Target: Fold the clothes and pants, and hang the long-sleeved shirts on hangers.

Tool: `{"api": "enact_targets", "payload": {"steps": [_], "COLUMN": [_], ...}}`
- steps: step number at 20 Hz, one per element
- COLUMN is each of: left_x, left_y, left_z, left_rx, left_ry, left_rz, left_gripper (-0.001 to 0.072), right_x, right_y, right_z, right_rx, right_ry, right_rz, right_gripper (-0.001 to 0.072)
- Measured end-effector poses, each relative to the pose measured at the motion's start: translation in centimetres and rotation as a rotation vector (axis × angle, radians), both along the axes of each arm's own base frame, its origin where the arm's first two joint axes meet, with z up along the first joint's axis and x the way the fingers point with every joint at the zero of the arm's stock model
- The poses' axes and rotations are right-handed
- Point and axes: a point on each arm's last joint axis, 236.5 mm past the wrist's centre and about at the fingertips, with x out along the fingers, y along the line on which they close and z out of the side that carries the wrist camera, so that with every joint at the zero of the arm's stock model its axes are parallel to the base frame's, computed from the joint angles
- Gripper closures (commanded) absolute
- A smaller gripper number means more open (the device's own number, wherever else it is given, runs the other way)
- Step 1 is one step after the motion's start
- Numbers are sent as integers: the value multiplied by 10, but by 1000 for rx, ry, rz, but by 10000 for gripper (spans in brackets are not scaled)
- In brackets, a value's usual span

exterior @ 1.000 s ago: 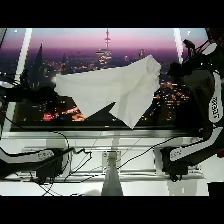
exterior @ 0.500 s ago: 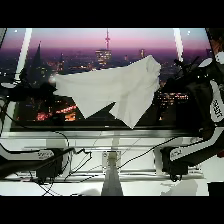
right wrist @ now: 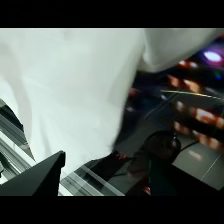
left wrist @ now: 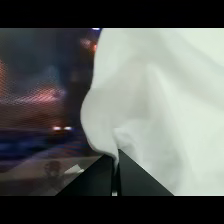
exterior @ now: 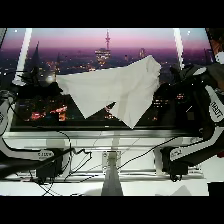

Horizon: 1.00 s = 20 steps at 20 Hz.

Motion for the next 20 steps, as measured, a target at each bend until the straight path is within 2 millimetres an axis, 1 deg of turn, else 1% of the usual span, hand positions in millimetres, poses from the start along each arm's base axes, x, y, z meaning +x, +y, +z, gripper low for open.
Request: {"api": "enact_targets", "payload": {"steps": [1, 3, 4, 5, 6, 8, 9, 11, 12, 13, 14, 15, 16, 18, 20], "left_x": [0, 0, 0, 0, 1, 4, 10, 25, 30, 37, 42, 45, 48, 48, 42], "left_y": [-1, -2, -3, -3, -2, 2, 4, 7, 8, 9, 11, 12, 12, 14, 19], "left_z": [0, 0, 0, 1, 4, 14, 25, 56, 73, 93, 116, 142, 168, 233, 303], "left_rx": [0, 1, 1, 5, 12, 37, 46, 63, 71, 84, 102, 122, 142, 199, 274], "left_ry": [0, -1, -2, -6, -14, -38, -68, -147, -185, -235, -290, -348, -409, -560, -738], "left_rz": [-3, -9, -11, -14, -18, -36, -33, -26, -31, -28, -28, -30, -29, -17, 28], "left_gripper": [692, 692, 692, 693, 692, 693, 693, 693, 693, 693, 693, 693, 693, 693, 693], "right_x": [-5, -13, -14, -12, -8, 4, 16, 34, 46, 57, 68, 77, 84, 91, 86], "right_y": [5, 19, 25, 32, 37, 42, 42, 44, 43, 43, 42, 41, 41, 40, 41], "right_z": [-7, -16, -22, -24, -27, -28, -24, -2, 15, 38, 63, 92, 125, 192, 269], "right_rx": [-1, 1, -8, -11, -21, -50, -71, -80, -92, -100, -110, -124, -137, -165, -193], "right_ry": [14, 32, 31, 21, 0, -51, -97, -179, -242, -309, -383, -463, -552, -726, -919], "right_rz": [-3, 3, 7, 9, 12, 17, 10, 14, 11, 12, 8, 8, 6, 1, -9], "right_gripper": [171, 434, 470, 543, 702, 698, 698, 698, 698, 698, 698, 698, 698, 698, 698]}}
